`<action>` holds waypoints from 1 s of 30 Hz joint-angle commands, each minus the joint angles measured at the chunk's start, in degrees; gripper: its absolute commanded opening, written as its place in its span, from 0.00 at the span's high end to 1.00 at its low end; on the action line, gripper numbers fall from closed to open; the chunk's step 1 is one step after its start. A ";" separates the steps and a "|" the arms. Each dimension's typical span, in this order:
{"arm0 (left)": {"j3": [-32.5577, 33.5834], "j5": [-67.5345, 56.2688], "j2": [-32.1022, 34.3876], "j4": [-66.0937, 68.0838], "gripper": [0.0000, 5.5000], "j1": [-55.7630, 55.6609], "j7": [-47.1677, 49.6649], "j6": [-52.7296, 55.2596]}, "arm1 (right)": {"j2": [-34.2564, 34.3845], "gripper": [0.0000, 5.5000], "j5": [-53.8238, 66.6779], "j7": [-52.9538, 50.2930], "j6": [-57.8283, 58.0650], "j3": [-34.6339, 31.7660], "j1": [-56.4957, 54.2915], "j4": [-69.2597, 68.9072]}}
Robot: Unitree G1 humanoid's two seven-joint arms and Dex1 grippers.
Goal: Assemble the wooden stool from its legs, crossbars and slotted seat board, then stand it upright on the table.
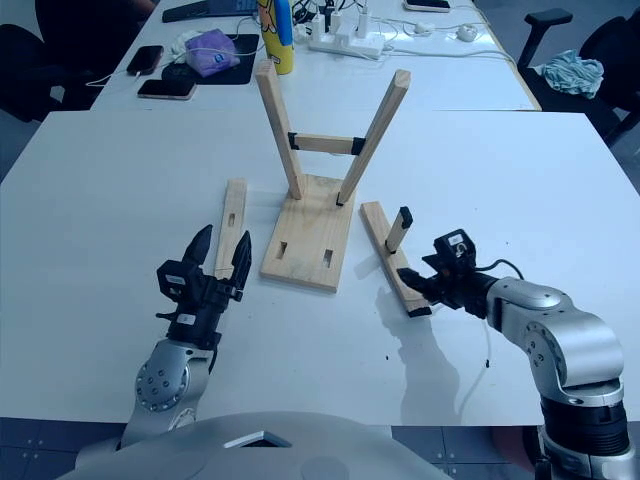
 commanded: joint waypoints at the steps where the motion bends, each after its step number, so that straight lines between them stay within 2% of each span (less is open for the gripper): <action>1: 0.79 -1.38 0.66 0.21 0.45 -3.22 -1.46 1.98 | 2.67 0.36 -3.01 -3.67 -1.49 3.91 -0.11 0.27; 8: 2.29 -2.96 1.53 0.67 0.45 -6.01 -3.06 3.38 | 4.90 0.36 -13.04 -7.68 -11.74 12.14 0.43 10.16; 13: 3.33 -3.15 1.45 1.03 0.45 -7.43 -2.66 4.05 | 3.63 0.48 -15.00 -4.33 -14.23 16.42 -1.04 15.02; 17: 4.86 -1.03 0.35 2.18 0.45 -8.57 0.39 5.71 | 3.00 0.58 -16.34 -2.34 -17.20 17.01 -3.79 18.49; 20: 4.05 0.32 0.38 4.72 0.45 -9.90 1.15 11.02 | 1.30 0.62 -18.65 0.81 -22.90 18.46 -6.33 23.11; 21: 3.48 1.64 0.69 5.77 0.45 -10.40 1.40 12.46 | 1.41 0.62 -18.67 1.87 -24.58 18.16 -7.71 25.55; 27: 3.15 -10.80 -0.99 3.39 0.32 -7.42 -5.73 9.87 | -0.87 0.62 -15.99 12.72 -31.02 14.02 -15.78 40.39; 30: 4.68 -16.53 -1.91 2.87 0.24 -7.09 -7.50 9.82 | -3.02 0.62 -10.92 22.55 -31.80 9.82 -20.44 46.48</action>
